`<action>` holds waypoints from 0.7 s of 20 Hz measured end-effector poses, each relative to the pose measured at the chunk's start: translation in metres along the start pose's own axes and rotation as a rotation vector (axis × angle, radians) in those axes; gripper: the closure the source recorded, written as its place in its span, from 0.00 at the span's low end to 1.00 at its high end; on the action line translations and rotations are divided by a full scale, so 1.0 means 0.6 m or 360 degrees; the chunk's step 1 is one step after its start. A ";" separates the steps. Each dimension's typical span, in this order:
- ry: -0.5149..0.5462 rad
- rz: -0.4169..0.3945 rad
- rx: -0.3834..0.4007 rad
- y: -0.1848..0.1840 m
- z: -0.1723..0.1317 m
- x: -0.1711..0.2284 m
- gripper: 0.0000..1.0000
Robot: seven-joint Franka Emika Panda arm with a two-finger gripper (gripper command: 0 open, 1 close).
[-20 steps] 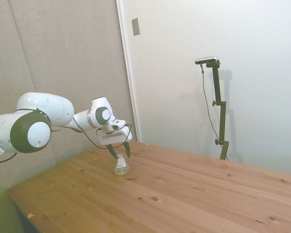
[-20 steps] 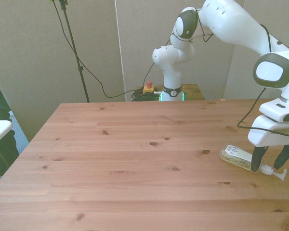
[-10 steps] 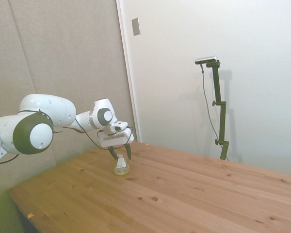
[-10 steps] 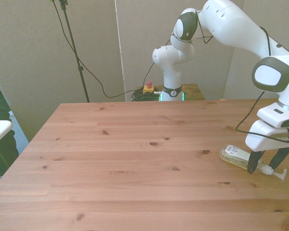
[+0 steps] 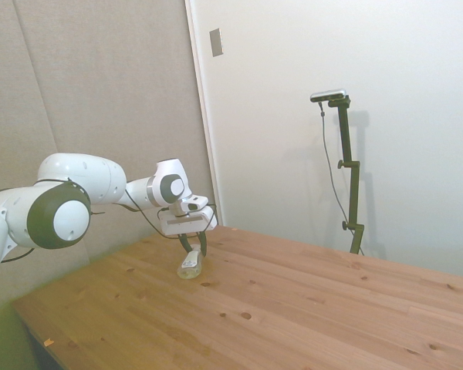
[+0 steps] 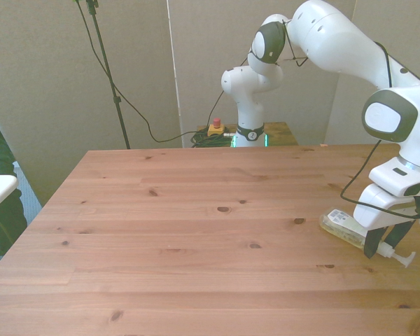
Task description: Stand the sanitizer
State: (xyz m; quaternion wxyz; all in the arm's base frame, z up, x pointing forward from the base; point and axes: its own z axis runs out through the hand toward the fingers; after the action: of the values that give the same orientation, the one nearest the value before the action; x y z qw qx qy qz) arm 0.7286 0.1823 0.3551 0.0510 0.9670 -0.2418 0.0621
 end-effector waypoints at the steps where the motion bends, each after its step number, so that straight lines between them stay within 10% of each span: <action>1: -0.0002 0.0007 -0.0001 0.001 0.001 0.003 1.00; 14: 0.0245 0.0641 0.0178 0.078 -0.089 0.081 1.00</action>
State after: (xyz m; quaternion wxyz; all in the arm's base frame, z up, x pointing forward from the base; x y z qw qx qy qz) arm 0.7440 0.1257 0.4178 0.0021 0.8929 -0.4217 0.1578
